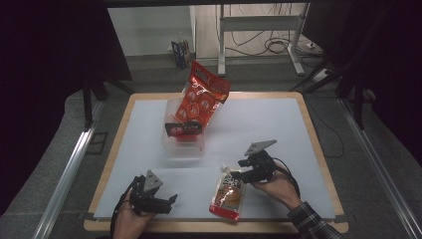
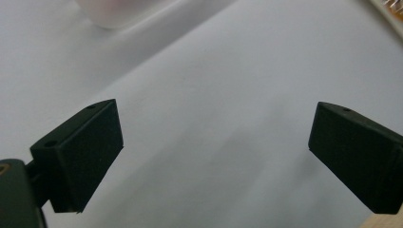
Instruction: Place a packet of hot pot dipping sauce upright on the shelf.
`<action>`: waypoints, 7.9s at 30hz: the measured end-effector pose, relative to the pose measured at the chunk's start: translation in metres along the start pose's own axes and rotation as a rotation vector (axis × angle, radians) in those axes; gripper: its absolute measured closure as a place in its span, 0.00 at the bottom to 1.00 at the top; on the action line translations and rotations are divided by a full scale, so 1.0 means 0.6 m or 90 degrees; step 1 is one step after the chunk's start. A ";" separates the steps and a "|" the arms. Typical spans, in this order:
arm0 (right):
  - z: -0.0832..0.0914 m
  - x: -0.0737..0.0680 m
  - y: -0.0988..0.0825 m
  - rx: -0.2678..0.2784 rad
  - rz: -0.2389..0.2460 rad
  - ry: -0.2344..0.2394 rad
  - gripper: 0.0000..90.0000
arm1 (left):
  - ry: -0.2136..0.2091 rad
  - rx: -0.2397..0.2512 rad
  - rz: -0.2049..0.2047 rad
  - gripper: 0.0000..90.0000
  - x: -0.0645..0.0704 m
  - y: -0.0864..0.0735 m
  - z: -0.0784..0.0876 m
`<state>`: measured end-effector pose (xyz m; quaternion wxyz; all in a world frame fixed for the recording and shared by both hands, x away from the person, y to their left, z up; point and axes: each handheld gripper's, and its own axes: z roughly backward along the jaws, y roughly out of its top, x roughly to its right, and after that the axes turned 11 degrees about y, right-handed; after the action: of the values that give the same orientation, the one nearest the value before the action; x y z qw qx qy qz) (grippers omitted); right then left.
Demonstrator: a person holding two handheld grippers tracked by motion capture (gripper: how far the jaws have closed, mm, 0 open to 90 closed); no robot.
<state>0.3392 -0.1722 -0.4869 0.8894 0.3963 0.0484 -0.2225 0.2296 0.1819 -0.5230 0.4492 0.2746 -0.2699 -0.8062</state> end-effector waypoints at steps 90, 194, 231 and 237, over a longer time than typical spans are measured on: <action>0.030 -0.015 -0.054 -0.001 -0.017 -0.050 0.47 | -0.221 0.056 -0.070 1.00 0.167 0.054 -0.048; 0.022 0.004 0.233 0.021 0.133 -0.090 0.98 | -0.133 0.085 0.026 0.03 0.045 0.016 0.008; -0.114 -0.019 0.279 0.015 0.148 -0.006 0.37 | -0.121 0.071 0.034 0.02 0.035 0.010 0.005; -0.076 -0.019 0.250 0.051 0.131 0.007 0.24 | -0.115 0.071 0.027 0.02 0.036 0.009 0.003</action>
<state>0.3982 -0.0473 -0.4125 0.8908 0.4356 0.0029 -0.1293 0.2220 0.1608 -0.5225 0.4238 0.2197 -0.3591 -0.8020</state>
